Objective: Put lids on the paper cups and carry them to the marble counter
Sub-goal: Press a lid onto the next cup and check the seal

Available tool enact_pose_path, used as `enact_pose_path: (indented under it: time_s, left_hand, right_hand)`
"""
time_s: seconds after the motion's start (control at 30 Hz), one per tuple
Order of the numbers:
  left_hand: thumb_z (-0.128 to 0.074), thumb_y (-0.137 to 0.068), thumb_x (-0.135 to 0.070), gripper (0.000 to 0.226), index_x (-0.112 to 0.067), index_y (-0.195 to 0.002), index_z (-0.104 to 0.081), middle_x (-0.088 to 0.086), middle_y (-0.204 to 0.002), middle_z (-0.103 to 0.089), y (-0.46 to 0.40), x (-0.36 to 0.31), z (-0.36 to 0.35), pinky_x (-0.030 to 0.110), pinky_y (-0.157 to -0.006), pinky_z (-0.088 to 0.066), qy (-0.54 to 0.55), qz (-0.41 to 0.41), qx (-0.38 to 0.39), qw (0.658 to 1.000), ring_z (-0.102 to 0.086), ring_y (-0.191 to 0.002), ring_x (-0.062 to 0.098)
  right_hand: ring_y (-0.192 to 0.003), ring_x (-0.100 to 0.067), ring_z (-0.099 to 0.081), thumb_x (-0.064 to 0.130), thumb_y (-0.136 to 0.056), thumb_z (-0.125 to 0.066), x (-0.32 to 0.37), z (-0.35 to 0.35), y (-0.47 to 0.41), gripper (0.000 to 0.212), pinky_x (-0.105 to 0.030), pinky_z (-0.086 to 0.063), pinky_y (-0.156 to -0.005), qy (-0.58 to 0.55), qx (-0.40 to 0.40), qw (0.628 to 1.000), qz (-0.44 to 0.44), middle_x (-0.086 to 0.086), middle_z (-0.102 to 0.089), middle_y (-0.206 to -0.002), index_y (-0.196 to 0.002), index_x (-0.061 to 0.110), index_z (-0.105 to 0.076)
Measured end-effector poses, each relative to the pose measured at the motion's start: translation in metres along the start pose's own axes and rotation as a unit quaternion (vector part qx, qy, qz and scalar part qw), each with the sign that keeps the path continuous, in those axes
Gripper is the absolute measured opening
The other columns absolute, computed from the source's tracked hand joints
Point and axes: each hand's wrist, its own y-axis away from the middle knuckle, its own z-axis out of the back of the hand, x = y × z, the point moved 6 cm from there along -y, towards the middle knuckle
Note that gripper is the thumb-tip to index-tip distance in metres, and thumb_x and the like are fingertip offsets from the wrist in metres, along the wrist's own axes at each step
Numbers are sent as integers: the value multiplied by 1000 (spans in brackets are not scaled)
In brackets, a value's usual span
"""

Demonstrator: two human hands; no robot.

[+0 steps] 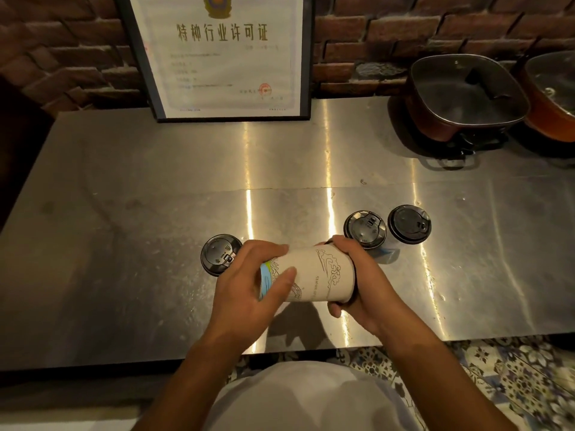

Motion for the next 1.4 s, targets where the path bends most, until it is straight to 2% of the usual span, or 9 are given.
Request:
enact_pose_path:
  time_s: [0.23,0.33,0.43,0.63,0.73,0.9,1.03,1.23,1.4]
  left_hand:
    - [-40,-107,-40,33,-17,-108,-63,20,-88,-69,4,31,-14,27,-39,-37,268,303,-28,914,-53,-47,22]
    - [-41,-104,-45,33,-19,-111,-60,14,-89,-70,7,30,-17,30,-43,-44,237,314,4,919,-57,-48,18]
    - [-52,-94,-46,30,-43,-124,-54,-8,-114,-64,3,16,-12,21,-62,-57,181,213,-7,960,-69,-88,1]
    - [-61,-90,-41,34,-69,-109,-56,-27,-111,-63,4,14,1,21,-72,-60,92,114,8,989,-66,-110,8]
    - [-55,-99,-35,25,-58,-95,-63,-20,-100,-69,2,17,5,21,-55,-56,108,131,-34,985,-72,-91,13]
    - [-44,-105,-38,32,-27,-94,-71,7,-86,-73,7,36,-10,23,-44,-41,268,325,-32,906,-60,-61,16]
    - [-42,-105,-43,30,-23,-104,-65,8,-85,-74,8,36,-14,29,-45,-45,199,310,11,930,-62,-56,20]
    - [-60,-98,-40,35,-60,-126,-50,-28,-129,-55,2,35,-4,30,-79,-61,117,163,5,980,-66,-110,8]
    - [-47,-96,-54,27,-40,-110,-66,-17,-106,-67,4,35,-12,36,-76,-60,27,113,-2,993,-68,-99,9]
  right_hand:
    - [-103,-10,-66,50,-83,-55,25,-11,22,46,-21,-55,-71,240,-37,904,352,0,-65,-113,-126,33,-57]
    - [-93,-10,-67,53,-80,-57,23,-5,13,49,-26,-55,-60,197,-32,941,274,7,-66,-107,-123,31,-62]
    - [-86,-29,-71,54,-87,-58,6,3,-1,38,-32,-50,-47,67,-37,993,91,-11,-70,-112,-109,26,-71]
    - [-86,-34,-71,52,-96,-54,-12,-2,-2,35,-31,-50,-47,-16,-15,1000,-20,-15,-73,-101,-94,24,-75]
    - [-93,-30,-71,56,-81,-60,-6,0,2,45,-36,-57,-51,56,-51,987,142,-12,-69,-115,-114,27,-68]
    - [-101,-23,-65,41,-84,-57,15,-4,27,49,-37,-59,-71,300,-68,848,432,-5,-63,-116,-128,20,-58]
    - [-100,-19,-67,44,-85,-57,9,2,19,48,-27,-58,-73,245,-51,900,358,-1,-66,-112,-129,24,-59]
    - [-104,-36,-72,53,-91,-58,-11,18,-3,42,-42,-61,-62,79,-82,986,125,-15,-70,-119,-123,27,-65]
    - [-94,-34,-73,46,-99,-55,-20,12,-5,32,-34,-54,-53,65,-63,995,30,-17,-74,-115,-116,23,-69]
